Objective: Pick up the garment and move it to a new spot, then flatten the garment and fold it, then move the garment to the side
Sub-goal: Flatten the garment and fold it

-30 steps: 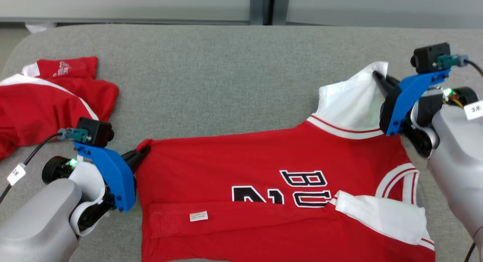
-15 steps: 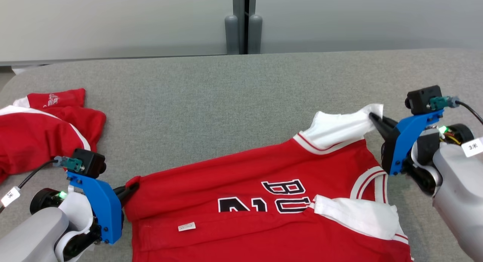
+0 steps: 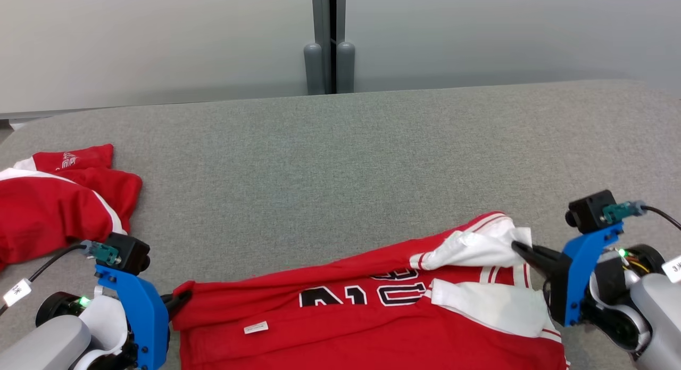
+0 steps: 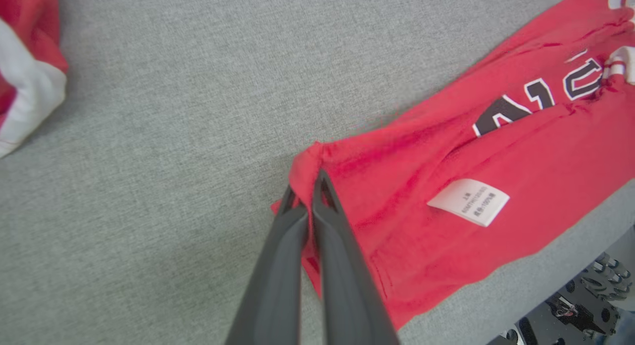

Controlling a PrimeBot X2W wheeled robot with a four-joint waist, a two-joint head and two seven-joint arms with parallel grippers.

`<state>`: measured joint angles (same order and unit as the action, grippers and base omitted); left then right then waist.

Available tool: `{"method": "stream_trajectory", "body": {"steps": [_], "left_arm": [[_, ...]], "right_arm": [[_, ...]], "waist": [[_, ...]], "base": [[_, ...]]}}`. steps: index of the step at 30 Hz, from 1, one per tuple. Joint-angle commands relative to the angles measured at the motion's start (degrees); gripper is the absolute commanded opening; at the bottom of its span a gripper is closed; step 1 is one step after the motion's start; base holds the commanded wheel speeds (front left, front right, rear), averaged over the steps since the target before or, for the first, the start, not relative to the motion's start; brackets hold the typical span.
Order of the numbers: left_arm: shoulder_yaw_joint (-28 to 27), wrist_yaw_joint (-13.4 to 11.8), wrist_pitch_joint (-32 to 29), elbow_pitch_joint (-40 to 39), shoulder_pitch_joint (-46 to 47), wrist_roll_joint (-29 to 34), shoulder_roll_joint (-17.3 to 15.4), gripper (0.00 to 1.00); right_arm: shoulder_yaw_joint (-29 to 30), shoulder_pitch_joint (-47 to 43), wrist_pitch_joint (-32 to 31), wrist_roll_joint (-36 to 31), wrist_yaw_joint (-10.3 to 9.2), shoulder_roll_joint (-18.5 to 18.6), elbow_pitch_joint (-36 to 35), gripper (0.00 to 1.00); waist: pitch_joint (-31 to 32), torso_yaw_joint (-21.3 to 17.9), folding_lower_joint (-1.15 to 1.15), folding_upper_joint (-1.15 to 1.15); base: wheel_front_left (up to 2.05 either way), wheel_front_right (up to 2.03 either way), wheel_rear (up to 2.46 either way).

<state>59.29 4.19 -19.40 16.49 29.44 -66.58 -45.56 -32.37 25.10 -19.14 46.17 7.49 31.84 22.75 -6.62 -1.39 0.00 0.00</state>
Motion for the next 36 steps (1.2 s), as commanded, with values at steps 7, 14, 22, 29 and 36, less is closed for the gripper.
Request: {"method": "stream_trajectory", "body": {"steps": [7,14,22,29,36], "left_arm": [[0.2,-1.5,-1.3,-2.2,-1.7,-1.1,-1.2,0.0],[1.0,-1.7,-1.6,-2.8,-3.3,-1.6,-1.5,0.0],[1.7,-1.0,-2.1,-2.7,-4.7,-2.3,-1.4,0.0],[1.9,-1.1,-1.8,-1.9,-4.9,-2.1,-0.7,1.0],[-1.0,-3.4,2.7,-5.4,-5.2,-1.9,-3.6,1.0]], "right_arm": [[5.9,-9.0,-7.9,0.6,0.01,0.0,-9.0,0.0],[12.2,-17.3,-16.2,-0.6,0.01,-1.4,-15.7,0.0],[19.5,-23.9,-23.3,-5.1,0.01,-5.7,-20.9,0.0],[25.0,-26.5,-27.3,-10.6,0.01,-9.9,-23.6,1.0],[28.7,-27.1,-24.3,-11.8,0.01,-11.6,-28.7,1.0]], "waist": [[0.2,-0.1,0.0,0.0],[0.4,-0.3,0.0,0.0],[0.4,-0.6,0.0,0.0],[0.6,-0.4,0.0,0.0],[1.8,0.0,0.0,0.0]], "base": [[0.0,0.0,0.0],[0.0,0.0,0.0],[0.0,0.0,0.0],[0.0,0.0,0.0],[0.0,0.0,0.0]]}}
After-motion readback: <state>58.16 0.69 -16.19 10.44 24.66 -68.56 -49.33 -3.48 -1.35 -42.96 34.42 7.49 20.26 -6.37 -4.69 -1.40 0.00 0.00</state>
